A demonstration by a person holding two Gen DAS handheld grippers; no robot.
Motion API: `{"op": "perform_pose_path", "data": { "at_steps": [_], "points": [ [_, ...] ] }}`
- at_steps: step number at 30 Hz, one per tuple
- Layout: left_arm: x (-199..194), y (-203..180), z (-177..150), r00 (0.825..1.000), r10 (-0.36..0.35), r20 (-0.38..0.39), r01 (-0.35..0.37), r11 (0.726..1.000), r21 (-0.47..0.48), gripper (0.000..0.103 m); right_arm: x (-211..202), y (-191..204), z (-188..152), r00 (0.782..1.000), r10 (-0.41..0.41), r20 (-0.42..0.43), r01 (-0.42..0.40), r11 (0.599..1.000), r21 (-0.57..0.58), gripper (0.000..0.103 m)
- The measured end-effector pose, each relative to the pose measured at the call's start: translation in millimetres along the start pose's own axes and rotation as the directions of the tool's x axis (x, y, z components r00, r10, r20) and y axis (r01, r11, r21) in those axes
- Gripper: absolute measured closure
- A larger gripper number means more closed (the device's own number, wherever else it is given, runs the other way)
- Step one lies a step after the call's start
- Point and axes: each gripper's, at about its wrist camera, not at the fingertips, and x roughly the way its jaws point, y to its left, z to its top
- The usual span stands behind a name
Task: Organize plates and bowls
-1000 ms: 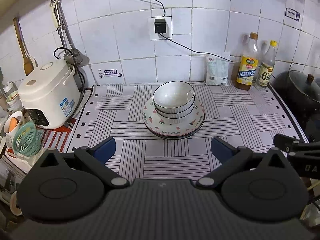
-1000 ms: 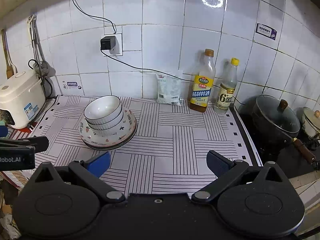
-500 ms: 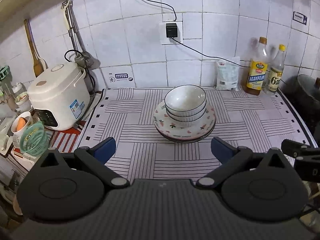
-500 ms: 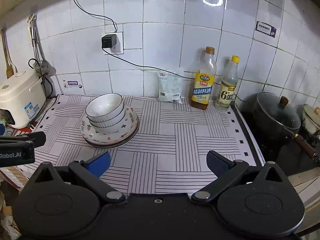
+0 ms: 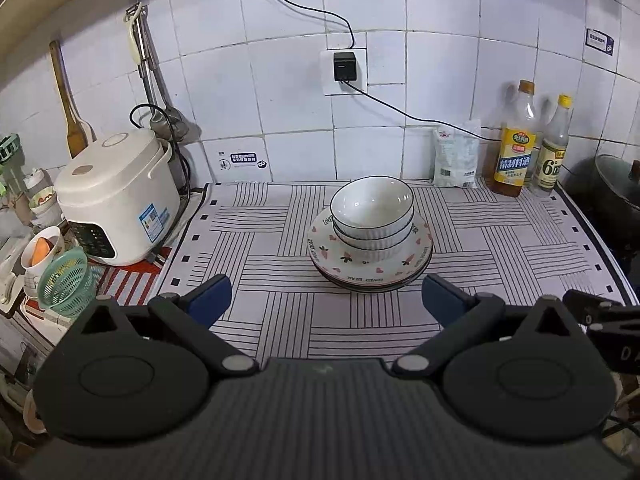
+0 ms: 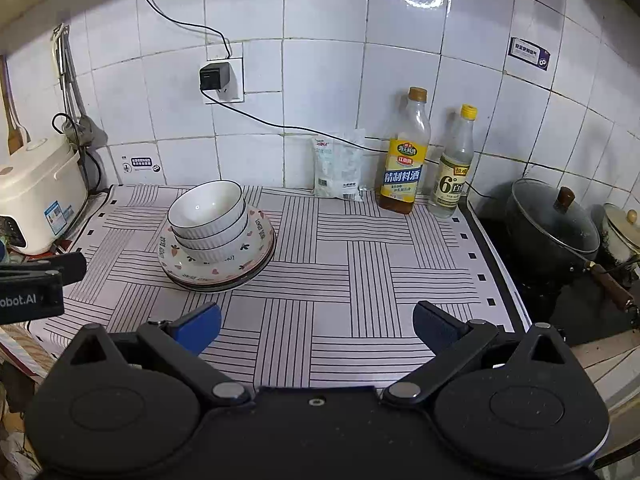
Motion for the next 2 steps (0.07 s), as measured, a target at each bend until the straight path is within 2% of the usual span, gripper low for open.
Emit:
{"op": "perform_pose_path", "data": {
  "at_steps": [2],
  "points": [
    [-0.3,0.0,0.6,1.000,0.003,0.001,-0.003,1.000,-0.002,0.000,0.5,0.4,-0.2,1.000,-0.002,-0.001,0.002,1.000,-0.001,0.000]
  ]
}}
